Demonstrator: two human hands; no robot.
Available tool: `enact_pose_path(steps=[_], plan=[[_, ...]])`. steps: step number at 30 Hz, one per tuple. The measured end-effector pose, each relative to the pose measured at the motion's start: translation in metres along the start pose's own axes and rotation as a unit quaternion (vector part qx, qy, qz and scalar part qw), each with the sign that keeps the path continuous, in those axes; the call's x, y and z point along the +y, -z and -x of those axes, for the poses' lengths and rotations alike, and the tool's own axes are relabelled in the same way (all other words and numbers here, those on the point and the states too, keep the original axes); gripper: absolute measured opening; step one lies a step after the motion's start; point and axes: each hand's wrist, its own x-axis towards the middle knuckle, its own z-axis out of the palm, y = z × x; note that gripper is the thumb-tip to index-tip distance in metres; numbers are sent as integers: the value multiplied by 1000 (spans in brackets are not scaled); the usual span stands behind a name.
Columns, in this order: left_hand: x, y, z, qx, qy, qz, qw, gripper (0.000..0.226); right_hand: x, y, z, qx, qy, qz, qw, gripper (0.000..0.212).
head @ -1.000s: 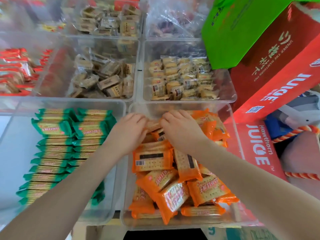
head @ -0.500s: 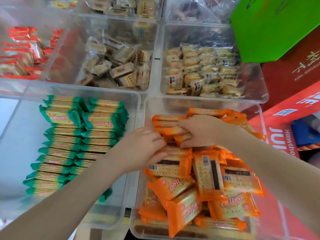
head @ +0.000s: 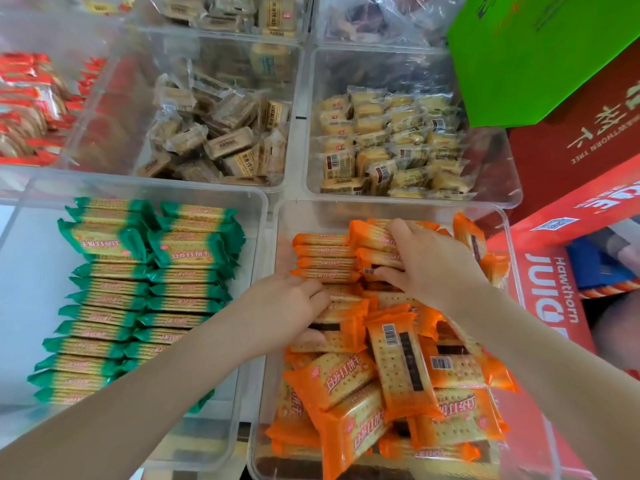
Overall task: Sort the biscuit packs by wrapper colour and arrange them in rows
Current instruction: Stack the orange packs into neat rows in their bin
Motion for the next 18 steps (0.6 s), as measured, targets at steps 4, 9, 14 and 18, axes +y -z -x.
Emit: enact_pose_path(steps=[4,9,14,18], plan=[[1,-1,5,33,-11,21,999,51,3,-2,-4,-12,-4,-1,1000,50],[-1,14,10,51,0,55,997,52,0,3,-5,78,-4,-65,995,53],[-5,40,19,39,85,227,969,50,4,9,-11,81,-20,-99,992,57],[-13,59,16,118,138,285,941,39,14,7,-15,-5,-46,-101,994,59]])
